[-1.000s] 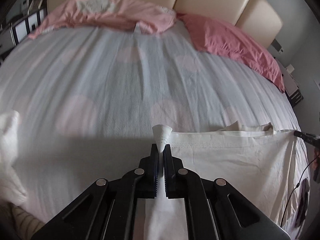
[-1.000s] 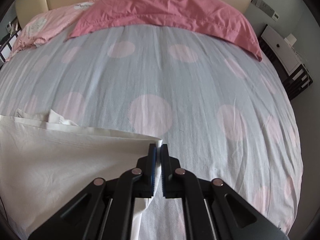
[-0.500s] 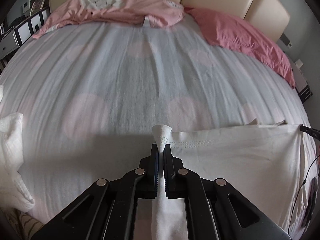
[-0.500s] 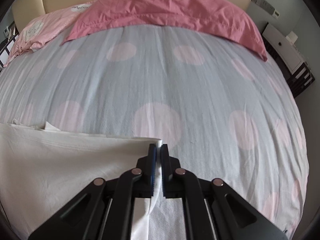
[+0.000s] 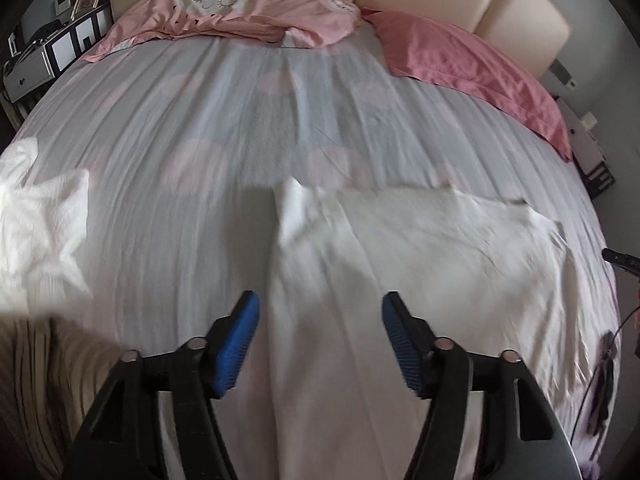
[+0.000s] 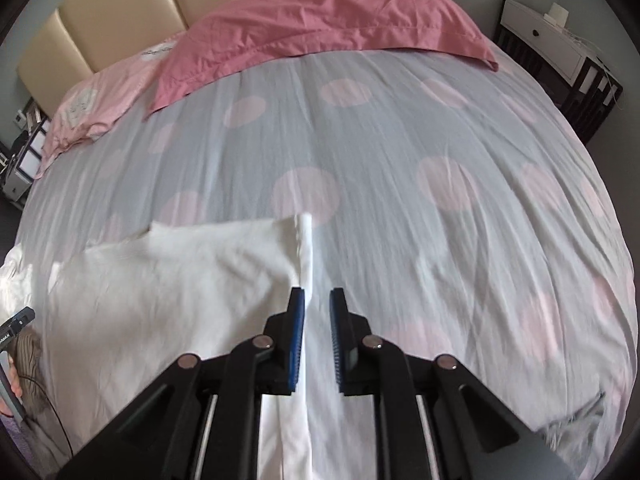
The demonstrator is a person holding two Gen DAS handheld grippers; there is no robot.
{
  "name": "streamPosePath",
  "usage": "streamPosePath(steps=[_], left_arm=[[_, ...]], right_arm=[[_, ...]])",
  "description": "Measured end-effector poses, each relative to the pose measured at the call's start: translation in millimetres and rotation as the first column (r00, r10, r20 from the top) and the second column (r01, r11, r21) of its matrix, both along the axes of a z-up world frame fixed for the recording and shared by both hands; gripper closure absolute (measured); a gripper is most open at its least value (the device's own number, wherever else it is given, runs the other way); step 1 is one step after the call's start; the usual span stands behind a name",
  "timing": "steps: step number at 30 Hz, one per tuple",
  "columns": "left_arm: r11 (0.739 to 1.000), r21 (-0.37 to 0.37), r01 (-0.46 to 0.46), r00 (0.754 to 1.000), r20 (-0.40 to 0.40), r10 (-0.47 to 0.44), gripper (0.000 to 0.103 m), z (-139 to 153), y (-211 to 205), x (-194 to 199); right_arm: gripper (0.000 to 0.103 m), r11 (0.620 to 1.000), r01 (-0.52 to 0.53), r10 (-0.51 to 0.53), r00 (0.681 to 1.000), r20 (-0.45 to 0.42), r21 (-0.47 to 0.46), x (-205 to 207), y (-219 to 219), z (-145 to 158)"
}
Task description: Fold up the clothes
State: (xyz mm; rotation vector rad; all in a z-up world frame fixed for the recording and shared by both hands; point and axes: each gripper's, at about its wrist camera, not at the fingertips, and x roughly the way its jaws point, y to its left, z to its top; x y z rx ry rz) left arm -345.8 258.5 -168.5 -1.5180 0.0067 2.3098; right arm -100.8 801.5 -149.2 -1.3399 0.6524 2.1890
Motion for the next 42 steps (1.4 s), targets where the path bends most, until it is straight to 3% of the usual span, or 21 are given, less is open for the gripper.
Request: streamPosePath(steps=[4,9,16,21,23,25,28,33,36,38,42], left_arm=[[0.999,0.033,0.015,1.0,0.007,-0.015,0.032,14.9,-6.3,48.6],[0.993,0.118,-0.024,0.997,0.074,0.015,0.032,8.6,-22.9,102.1],[0.978,0.153,-0.142,0.983,0.142,0.121,0.032,-12.3,-49.8,132.7],[0.971,0.171,-0.168,0.976,0.169,0.139,0.035,-28.2,-59.2,139.5],[0.973,0.164,-0.161,0.975,0.181,0.131,0.037,-34.4,-57.5,142.6],[0.977,0.149,-0.152,0.975,0.185,0.124,0.038,-38.1,-55.0,144.1],[0.98,0.137,-0.142,0.976,0.183,0.116,0.039,-41.3,-51.8,145.6],[0.987,0.099,-0.126,0.978,0.179,0.107,0.056,-46.5,-49.7,144.9],[0.989,0.077,-0.124,0.978,0.18,0.108,0.063,-50.4,-48.3,143.1],[0.992,0.05,-0.117,0.979,0.175,0.106,0.068,-51.7,-46.7,142.6],[0.993,0.022,-0.117,0.979,0.17,0.111,0.079,-53.2,-48.4,142.5]], right_arm=[[0.09,0.999,-0.033,0.033,0.999,-0.008,0.043,45.0,-57.9,10.6],[0.09,1.0,0.005,-0.004,0.998,-0.066,0.025,106.7,-122.7,7.4],[0.09,0.993,0.09,-0.076,0.984,-0.158,0.082,157.9,-167.1,-15.9],[0.088,0.993,0.024,-0.006,0.988,-0.156,0.114,159.8,-187.5,-25.3],[0.072,0.988,0.001,0.026,0.985,-0.17,0.153,154.9,-194.5,-21.9],[0.065,0.986,-0.002,0.033,0.982,-0.184,0.166,150.7,-198.2,-22.4],[0.064,0.985,-0.004,0.03,0.988,-0.15,0.173,143.8,-196.5,-32.1],[0.066,0.989,0.036,-0.015,0.99,-0.143,0.144,144.4,-179.5,-42.5],[0.082,0.993,0.043,-0.029,0.991,-0.129,0.107,142.0,-171.5,-53.4],[0.098,0.994,0.041,-0.03,0.994,-0.11,0.099,140.6,-169.6,-60.4],[0.1,0.988,0.085,-0.07,0.991,-0.117,0.129,152.1,-165.9,-50.9]])
